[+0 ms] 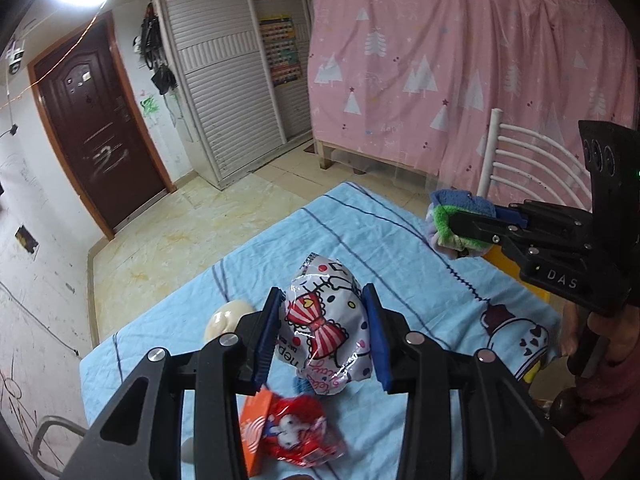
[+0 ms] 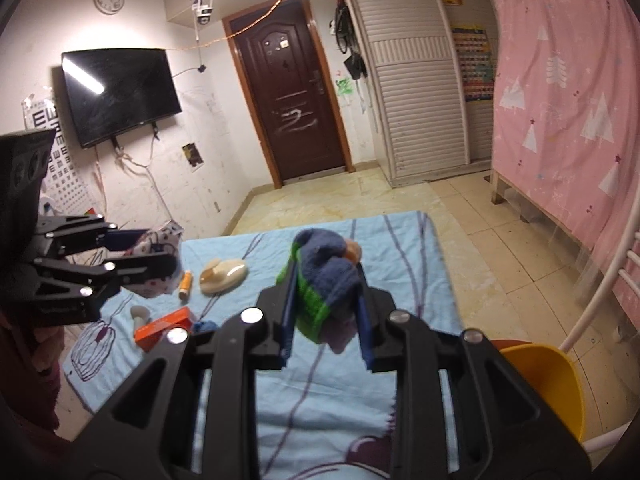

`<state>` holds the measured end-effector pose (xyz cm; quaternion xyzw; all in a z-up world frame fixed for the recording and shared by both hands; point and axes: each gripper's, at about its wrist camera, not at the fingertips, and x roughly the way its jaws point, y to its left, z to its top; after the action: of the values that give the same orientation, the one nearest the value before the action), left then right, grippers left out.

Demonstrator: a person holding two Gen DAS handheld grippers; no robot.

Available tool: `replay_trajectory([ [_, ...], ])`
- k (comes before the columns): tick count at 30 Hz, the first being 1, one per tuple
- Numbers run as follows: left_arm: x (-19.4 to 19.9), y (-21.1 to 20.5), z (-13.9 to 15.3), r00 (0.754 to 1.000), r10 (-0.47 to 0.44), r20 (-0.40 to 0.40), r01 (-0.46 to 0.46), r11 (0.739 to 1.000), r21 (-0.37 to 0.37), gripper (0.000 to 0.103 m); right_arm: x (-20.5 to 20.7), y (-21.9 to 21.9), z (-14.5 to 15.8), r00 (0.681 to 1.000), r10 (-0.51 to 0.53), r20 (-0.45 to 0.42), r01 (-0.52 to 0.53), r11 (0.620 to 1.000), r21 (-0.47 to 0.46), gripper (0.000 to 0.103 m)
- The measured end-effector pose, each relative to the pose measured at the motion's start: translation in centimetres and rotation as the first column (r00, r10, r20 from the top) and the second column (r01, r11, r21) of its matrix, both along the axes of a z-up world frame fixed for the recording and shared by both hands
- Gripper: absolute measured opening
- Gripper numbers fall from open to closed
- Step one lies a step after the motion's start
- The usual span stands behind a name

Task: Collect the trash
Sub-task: 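Carry the Hello Kitty bag and knit hat to the yellow bucket and release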

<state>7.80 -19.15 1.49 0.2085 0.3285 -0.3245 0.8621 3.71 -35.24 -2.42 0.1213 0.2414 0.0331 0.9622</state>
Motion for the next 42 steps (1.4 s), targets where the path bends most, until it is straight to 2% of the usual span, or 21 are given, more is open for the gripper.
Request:
replay_trajectory([
  [7,-0.8,-5.0,-0.4,0.998,-0.066,-0.006,0.066,0.998,0.016,0.032,-2.8,-4.9,-0.2,0.993,-0.116,0.005,0.117,0.993,-0.013,0.025],
  [11,-1.6,-8.1,-0.4,0.993,-0.116,-0.008,0.116,0.993,0.016,0.032,-4.5,-8.1,-1.0,0.983,-0.184,-0.009,0.184,0.983,0.012,0.025],
  [20,-3.2,-15.4,-1.1,0.979,-0.195,-0.054,0.196,0.981,0.015,0.032,-7.2,-11.9,-2.6,0.96,-0.277,-0.037,0.278,0.96,0.023,0.025],
  [24,-3.9,-17.5,-1.6,0.973,-0.217,-0.074,0.219,0.976,0.017,0.032,-8.4,-13.3,-3.1,0.948,-0.317,-0.038,0.318,0.947,0.036,0.037],
  [31,-5.6,-21.4,-2.1,0.962,-0.255,-0.095,0.258,0.966,0.017,0.032,-10.2,-15.7,-2.9,0.927,-0.374,-0.012,0.374,0.924,0.081,0.038],
  [39,-7.4,-24.8,-2.9,0.945,-0.301,-0.131,0.307,0.951,0.028,0.048,-11.9,-17.1,-2.3,0.912,-0.409,0.018,0.404,0.906,0.127,0.04],
  [42,-7.7,-24.6,-2.9,0.944,-0.302,-0.13,0.308,0.951,0.032,0.049,-11.8,-17.0,-2.2,0.912,-0.409,0.024,0.403,0.906,0.128,0.046],
])
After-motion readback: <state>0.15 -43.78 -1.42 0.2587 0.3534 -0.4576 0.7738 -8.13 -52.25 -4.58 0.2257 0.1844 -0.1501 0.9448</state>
